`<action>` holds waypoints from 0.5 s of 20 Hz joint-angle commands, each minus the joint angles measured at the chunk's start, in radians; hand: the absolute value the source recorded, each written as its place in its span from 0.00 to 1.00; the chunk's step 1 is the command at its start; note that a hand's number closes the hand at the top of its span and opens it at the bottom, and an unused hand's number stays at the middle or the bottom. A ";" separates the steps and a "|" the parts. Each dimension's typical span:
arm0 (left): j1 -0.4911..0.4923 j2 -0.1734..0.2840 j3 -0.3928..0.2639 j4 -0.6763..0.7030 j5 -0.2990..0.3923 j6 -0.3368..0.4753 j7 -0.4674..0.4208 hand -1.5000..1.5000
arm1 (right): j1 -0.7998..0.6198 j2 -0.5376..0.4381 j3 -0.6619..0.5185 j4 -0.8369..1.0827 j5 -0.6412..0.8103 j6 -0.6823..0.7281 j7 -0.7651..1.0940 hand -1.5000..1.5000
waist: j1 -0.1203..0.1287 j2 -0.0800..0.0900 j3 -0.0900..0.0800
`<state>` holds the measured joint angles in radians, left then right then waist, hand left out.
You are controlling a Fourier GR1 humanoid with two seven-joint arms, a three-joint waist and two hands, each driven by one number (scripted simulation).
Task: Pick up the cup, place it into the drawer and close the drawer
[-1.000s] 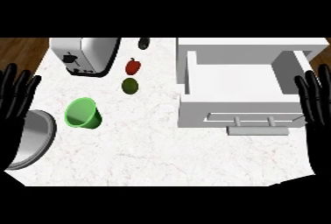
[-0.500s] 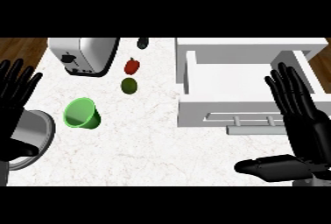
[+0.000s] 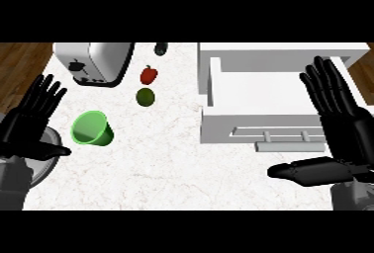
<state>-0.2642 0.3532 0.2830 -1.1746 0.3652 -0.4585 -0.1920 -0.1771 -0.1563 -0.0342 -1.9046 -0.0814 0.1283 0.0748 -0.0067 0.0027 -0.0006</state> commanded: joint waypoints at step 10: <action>-0.150 0.057 0.005 0.587 -0.229 -0.021 -0.349 0.00 | -0.044 0.044 0.026 0.035 0.056 -0.028 -0.025 0.00 | -0.006 0.002 -0.001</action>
<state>-0.3687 0.3972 0.2890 -0.7497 0.1845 -0.4779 -0.4636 -0.2071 -0.1536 -0.0469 -1.8723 -0.0685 0.1379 0.0513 -0.0118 0.0007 0.0055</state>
